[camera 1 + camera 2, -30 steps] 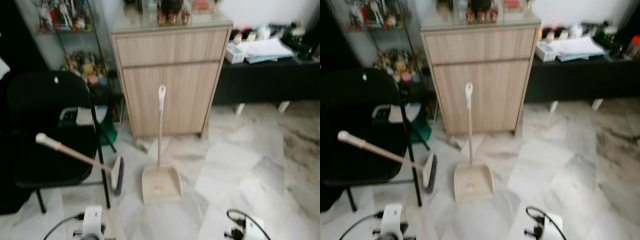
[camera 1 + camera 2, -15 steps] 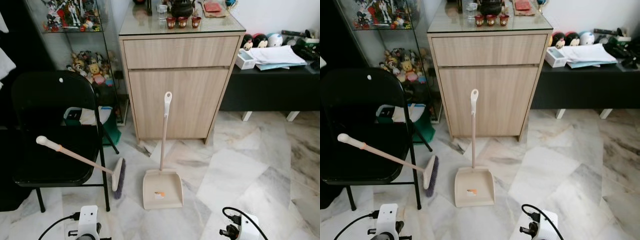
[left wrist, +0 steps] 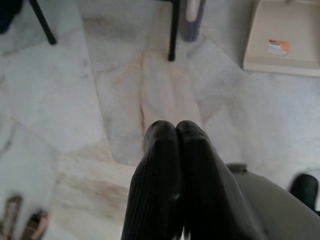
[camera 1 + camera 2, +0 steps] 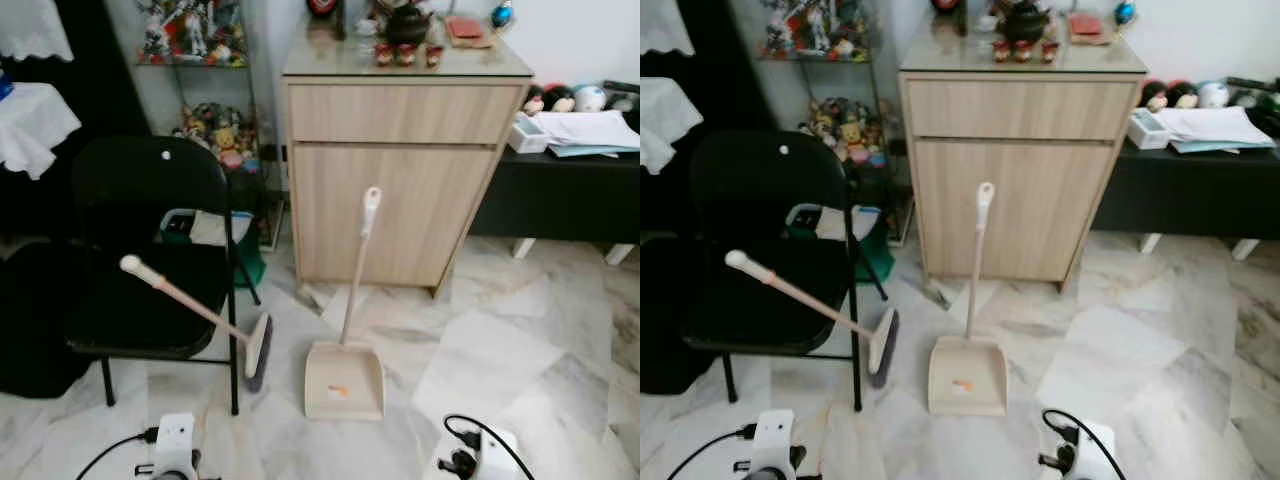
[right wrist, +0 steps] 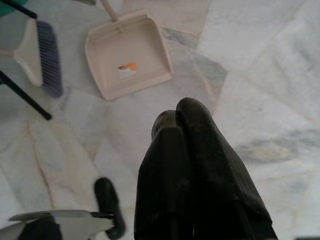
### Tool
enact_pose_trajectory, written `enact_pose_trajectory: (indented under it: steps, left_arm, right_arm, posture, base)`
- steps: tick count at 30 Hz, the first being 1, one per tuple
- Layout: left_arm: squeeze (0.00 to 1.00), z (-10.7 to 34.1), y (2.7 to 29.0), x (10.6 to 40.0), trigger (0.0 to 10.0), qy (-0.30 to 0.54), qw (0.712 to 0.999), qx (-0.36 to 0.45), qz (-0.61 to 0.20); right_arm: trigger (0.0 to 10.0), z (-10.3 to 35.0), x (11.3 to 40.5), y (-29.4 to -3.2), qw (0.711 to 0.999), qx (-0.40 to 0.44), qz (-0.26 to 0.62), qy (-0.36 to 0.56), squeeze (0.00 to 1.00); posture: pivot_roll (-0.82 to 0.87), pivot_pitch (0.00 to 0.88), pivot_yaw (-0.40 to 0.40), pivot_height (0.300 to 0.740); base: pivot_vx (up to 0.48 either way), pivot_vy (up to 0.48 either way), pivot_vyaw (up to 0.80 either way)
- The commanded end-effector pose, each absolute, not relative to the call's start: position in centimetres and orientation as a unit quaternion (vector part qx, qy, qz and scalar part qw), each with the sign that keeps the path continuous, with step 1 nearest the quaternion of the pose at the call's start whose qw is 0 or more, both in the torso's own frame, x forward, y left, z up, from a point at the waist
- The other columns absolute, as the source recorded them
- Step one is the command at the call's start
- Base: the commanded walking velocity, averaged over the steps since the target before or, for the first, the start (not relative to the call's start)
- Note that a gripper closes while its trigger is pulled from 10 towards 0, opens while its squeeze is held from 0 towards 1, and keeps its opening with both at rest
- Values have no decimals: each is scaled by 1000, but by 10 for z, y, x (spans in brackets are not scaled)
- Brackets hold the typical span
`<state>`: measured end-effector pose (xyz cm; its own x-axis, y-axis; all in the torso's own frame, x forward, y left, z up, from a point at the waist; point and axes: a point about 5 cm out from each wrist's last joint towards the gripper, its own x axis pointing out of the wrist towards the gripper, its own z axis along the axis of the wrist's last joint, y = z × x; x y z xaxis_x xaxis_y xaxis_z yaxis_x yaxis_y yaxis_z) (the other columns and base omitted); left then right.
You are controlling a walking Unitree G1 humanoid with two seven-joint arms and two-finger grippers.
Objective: Sweep floor
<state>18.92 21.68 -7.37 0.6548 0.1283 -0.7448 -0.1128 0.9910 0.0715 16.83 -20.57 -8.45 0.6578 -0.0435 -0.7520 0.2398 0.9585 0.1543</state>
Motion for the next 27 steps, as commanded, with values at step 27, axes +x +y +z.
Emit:
enact_pose_trajectory:
  steps: [27]
  left_arm:
    - [0, -76, 217, 185, 10000, 420, 905, 4, 71]
  right_arm:
    - [10000, -86, 163, -209, 900, 120, -85, 411, 0]
  posture:
    - [3, 16, 13, 740]
  base:
    - [0, 314, 0]
